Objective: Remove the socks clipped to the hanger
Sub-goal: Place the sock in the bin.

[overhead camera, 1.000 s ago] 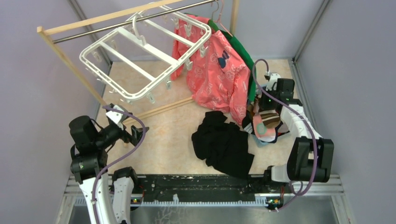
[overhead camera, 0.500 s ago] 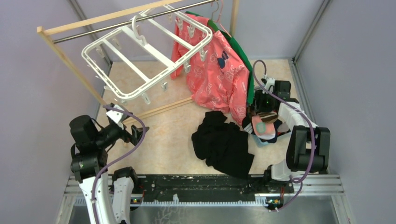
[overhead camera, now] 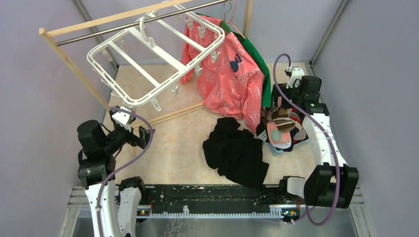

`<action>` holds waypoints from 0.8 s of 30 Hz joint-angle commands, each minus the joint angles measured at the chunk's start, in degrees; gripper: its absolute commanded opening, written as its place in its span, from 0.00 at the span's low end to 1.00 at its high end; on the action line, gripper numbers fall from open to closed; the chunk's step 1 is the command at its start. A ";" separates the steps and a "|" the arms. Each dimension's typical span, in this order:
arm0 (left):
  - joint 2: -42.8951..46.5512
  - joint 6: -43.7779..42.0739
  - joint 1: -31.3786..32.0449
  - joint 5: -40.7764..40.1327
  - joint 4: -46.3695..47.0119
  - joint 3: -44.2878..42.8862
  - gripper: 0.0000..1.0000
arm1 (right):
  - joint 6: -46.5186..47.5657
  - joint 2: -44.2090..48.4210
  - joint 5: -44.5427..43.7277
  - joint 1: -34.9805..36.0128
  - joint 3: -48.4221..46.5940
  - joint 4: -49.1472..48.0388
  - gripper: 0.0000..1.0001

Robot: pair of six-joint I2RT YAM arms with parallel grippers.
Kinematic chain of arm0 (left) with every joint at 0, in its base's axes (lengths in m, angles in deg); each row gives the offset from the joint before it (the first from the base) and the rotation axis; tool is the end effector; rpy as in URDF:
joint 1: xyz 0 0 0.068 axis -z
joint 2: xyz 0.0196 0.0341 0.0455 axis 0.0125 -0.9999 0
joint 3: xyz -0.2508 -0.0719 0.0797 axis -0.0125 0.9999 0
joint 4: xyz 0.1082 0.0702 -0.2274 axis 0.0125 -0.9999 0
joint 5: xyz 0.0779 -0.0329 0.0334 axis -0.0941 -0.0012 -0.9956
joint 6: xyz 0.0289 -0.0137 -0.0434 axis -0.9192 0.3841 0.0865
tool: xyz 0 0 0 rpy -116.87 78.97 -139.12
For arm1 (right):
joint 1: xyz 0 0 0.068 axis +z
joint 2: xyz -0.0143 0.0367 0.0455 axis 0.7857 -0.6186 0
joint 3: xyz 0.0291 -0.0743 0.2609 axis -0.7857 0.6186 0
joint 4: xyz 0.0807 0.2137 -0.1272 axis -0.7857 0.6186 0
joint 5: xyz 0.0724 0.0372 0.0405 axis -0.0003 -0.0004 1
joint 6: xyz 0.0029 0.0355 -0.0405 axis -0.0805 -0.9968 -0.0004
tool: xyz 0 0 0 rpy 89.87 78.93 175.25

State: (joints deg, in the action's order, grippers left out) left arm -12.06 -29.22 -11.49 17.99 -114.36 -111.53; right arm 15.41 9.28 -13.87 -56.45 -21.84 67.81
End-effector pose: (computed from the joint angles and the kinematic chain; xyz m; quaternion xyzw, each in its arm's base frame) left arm 0.0943 -0.0035 0.3541 0.2631 0.7491 -0.1219 0.5957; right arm 0.2766 -0.0105 0.3039 -0.0743 0.8806 0.1179 0.4529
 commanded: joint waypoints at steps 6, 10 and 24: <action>-0.84 2.91 1.80 -5.55 8.20 3.05 0.99 | 5.00 9.69 -2.54 -0.17 -4.73 5.15 0.86; -1.13 2.62 1.84 -6.56 11.63 4.79 0.99 | 5.11 12.71 -2.65 -0.17 -4.17 5.67 0.95; 0.91 6.44 1.84 -12.19 26.01 14.36 0.99 | 4.20 26.82 -2.06 -0.15 9.56 -4.08 0.99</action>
State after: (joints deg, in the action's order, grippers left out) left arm -12.63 -24.23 -9.87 7.18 -94.02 -97.37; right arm 20.04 34.52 -16.78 -56.45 -15.30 68.93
